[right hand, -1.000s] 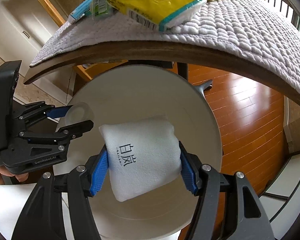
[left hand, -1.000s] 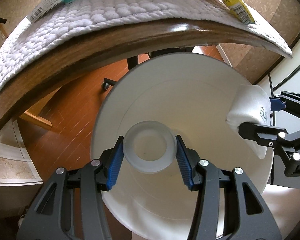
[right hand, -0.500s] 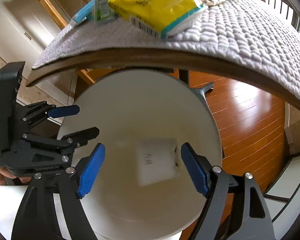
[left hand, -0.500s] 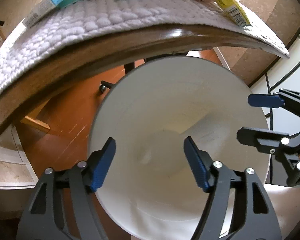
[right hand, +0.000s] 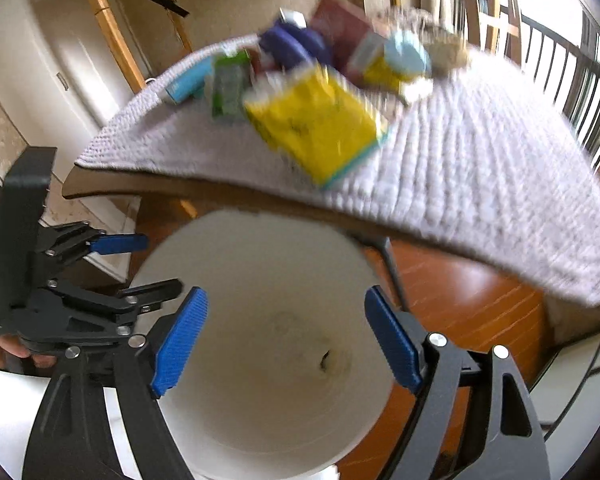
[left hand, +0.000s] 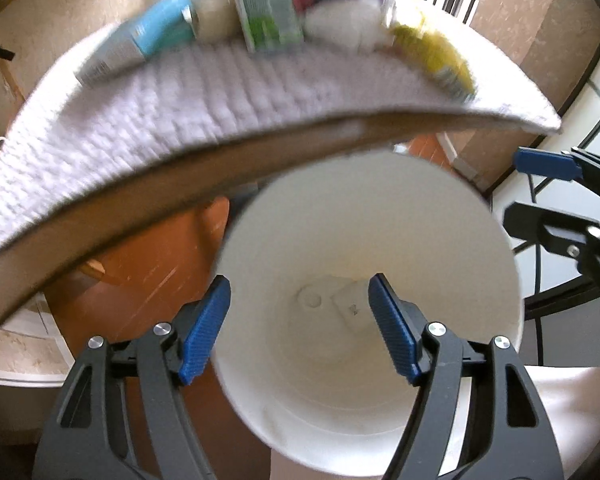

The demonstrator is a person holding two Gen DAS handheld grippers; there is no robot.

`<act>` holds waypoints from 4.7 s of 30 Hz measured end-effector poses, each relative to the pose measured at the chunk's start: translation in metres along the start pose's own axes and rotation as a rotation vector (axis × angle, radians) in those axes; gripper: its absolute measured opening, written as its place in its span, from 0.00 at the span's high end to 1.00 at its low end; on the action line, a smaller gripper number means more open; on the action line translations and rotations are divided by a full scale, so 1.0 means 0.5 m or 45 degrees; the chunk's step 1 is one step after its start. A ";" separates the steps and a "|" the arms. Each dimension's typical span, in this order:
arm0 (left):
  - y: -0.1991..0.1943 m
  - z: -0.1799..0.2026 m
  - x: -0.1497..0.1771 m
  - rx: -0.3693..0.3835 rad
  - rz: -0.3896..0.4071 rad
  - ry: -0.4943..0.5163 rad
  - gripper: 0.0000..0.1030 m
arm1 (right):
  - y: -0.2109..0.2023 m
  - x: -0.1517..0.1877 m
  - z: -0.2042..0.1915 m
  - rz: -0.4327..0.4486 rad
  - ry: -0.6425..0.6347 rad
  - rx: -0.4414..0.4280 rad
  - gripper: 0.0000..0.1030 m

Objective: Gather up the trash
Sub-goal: 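Move both open tools back toward the pile on the blanket, then grasp the blue medicine box with the left tool while the right tool grasps the yellow packet, then carry the blue box and yellow packet with both tools over the white bin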

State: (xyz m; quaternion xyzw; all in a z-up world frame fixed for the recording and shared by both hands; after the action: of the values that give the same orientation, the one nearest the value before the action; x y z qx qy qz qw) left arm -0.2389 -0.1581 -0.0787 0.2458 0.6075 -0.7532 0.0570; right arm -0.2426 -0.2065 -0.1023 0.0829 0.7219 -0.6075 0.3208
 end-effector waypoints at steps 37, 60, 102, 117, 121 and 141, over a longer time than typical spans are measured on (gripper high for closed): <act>-0.002 -0.218 -0.329 -0.023 0.211 -0.165 0.05 | -0.031 -0.173 0.053 0.101 -0.300 0.130 0.22; 0.049 -0.232 -0.383 0.074 0.149 -0.110 0.05 | -0.031 -0.181 0.057 0.061 -0.339 0.083 0.24; 0.003 -0.199 -0.315 0.075 0.128 -0.073 0.20 | -0.062 -0.185 0.082 0.072 -0.221 0.017 0.42; 0.007 -0.189 -0.327 0.039 0.148 -0.093 0.21 | -0.058 -0.178 0.076 0.062 -0.183 0.031 0.42; -0.017 -0.194 -0.315 0.054 0.167 -0.141 0.21 | -0.067 -0.174 0.084 0.064 -0.164 0.031 0.42; -0.101 -0.125 -0.224 0.064 0.200 -0.151 0.21 | -0.105 -0.145 0.104 0.058 -0.092 0.030 0.42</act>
State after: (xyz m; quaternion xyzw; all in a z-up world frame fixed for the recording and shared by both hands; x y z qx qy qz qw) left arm -0.1417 -0.1100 0.0065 0.2490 0.5629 -0.7746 0.1453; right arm -0.1939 -0.2482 -0.0209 0.0811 0.7006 -0.6111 0.3595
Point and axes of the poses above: each gripper's, at about its wrist camera, not at the fingertips, and y roughly the way its jaws point, z to its right, x to its underside, the point moved 6 cm from there along y, roughly the way its jaws point, and after that the axes turned 11 degrees about -y, right-handed, at the moved point
